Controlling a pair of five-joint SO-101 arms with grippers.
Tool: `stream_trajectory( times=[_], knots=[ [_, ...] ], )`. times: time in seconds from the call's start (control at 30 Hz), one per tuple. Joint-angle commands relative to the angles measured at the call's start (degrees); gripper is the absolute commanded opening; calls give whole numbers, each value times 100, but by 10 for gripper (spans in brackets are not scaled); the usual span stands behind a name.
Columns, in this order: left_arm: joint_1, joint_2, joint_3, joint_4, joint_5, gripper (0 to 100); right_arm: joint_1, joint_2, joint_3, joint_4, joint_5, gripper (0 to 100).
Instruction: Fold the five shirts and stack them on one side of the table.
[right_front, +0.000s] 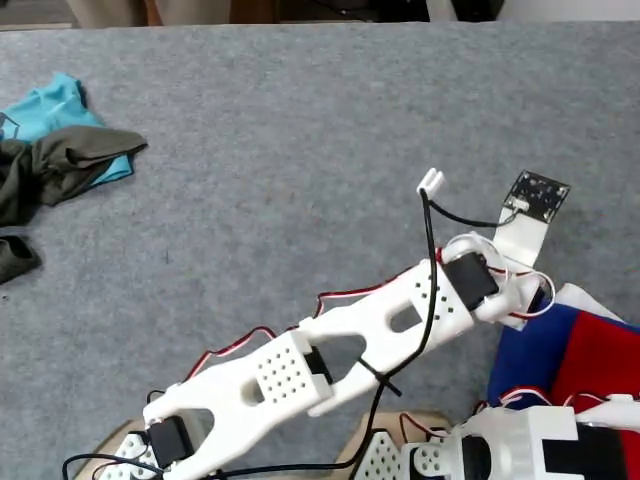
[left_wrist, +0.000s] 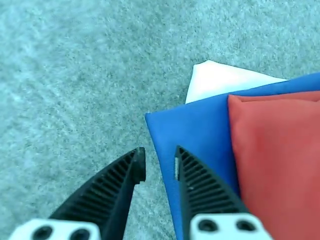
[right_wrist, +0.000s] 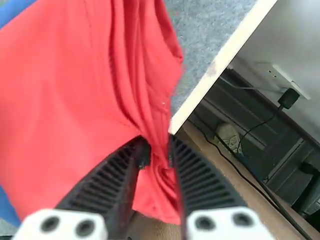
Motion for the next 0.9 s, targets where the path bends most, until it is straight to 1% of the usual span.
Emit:
stream_trajectory(
  times=[0.0,0.23,0.37,0.4,0.47,0.5,0.53,0.57,0.67,0.77,0.8,0.87],
  knots=[
    [-35,-391,-35,-26,44,114,-75,-22,-303,26,18,159],
    [-35,-391,-35,-18,44,114,-92,-31,-347,26,53,169],
    [-185,-435,-44,-9,26,110,-303,-48,-418,220,185,165],
    [-281,-444,-79,35,18,104,-409,-84,-505,387,220,151],
    [-527,-444,-237,202,-9,52,-646,-180,-681,703,220,66],
    [-677,-444,-396,352,-149,22,-804,-259,-787,879,211,9],
    [-853,-444,-554,571,-360,16,-998,-356,-884,1073,211,4],
    [-1029,-444,-703,835,-536,22,-1218,-453,-971,1301,211,19],
    [-1653,-444,-1204,1618,-914,19,-2026,-831,-1165,1908,176,4],
    [-2356,-418,-1881,2321,-1327,19,-3002,-1393,-1226,2198,-158,5],
    [-2602,-409,-2013,2470,-1486,19,-3319,-1622,-1218,2198,-273,5],
    [-3103,-444,-1934,2523,-1653,19,-4092,-2018,-1200,2224,-527,5]
  ],
)
